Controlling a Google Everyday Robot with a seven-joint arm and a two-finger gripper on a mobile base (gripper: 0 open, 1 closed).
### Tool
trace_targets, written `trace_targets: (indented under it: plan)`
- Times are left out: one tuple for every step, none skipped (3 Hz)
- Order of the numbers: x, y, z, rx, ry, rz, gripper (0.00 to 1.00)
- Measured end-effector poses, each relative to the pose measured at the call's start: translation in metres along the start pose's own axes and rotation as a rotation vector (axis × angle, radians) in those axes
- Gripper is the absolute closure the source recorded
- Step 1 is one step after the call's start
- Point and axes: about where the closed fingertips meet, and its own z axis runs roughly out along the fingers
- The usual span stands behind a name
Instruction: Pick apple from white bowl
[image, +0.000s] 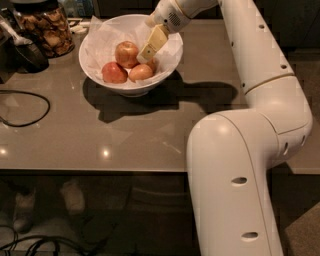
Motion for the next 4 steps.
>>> trace_targets:
  plan:
    - [0.0020, -0.0012, 0.0039, -0.009, -0.007, 0.006, 0.00]
    - [0.0035, -0.0030, 0.0063, -0.010, -0.008, 0.015, 0.00]
    - [0.0039, -0.0034, 0.0075, -0.010, -0.005, 0.018, 0.13]
    - [0.0042, -0.0020, 0.0126, -0.022, 0.004, 0.015, 0.15]
